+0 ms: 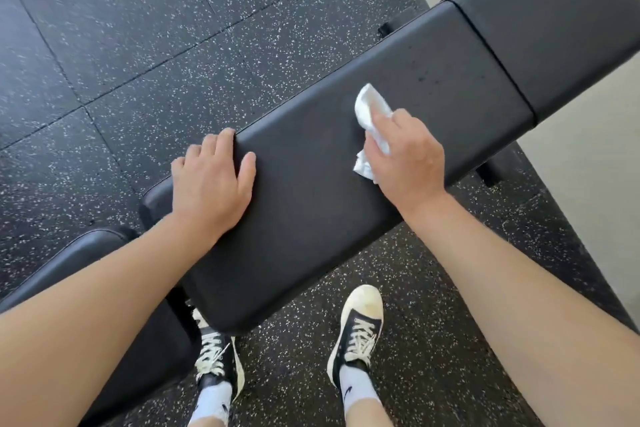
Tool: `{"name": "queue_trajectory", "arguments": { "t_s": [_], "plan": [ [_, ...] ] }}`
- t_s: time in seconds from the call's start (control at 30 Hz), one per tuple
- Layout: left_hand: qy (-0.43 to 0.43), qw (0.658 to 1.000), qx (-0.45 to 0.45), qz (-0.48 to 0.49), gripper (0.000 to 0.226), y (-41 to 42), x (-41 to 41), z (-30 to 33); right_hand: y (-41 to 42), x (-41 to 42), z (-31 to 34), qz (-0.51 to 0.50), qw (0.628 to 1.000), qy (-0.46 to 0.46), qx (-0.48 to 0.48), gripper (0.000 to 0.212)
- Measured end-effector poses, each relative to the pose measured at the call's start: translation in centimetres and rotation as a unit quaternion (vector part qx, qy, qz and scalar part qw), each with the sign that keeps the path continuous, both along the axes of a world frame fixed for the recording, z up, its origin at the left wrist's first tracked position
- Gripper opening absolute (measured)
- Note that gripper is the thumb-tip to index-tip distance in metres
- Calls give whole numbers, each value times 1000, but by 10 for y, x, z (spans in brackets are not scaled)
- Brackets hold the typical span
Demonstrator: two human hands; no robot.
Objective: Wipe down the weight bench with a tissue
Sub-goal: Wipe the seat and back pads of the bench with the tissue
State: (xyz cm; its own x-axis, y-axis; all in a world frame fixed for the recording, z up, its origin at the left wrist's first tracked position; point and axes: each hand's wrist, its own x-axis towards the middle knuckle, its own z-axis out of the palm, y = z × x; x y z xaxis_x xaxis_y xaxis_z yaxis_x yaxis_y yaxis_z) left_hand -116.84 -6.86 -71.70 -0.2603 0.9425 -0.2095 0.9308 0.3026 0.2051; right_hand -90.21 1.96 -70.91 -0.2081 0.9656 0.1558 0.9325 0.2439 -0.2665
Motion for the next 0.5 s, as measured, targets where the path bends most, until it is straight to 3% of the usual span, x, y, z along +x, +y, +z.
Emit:
{"name": "queue_trajectory", "arguments": {
  "t_s": [0.1, 0.2, 0.33, 0.43, 0.5],
  "plan": [
    [-18, 1000, 19, 13, 39, 31, 10, -4, -30, -7, -2, 15, 1000, 9, 1, 40],
    [-29, 995, 11, 100, 51, 51, 18, -12, -89, -41, -7, 113, 993, 14, 15, 48],
    [-4, 991, 21, 132, 49, 53, 20, -20, -152, -81, -14, 189, 979, 75, -12, 36],
    [-3, 991, 15, 133, 49, 53, 20, -19, -143, -80, -13, 210, 975, 75, -12, 31],
    [3, 991, 14, 135, 48, 54, 20, -19, -115, -63, -12, 171, 983, 62, 3, 34]
  ]
}}
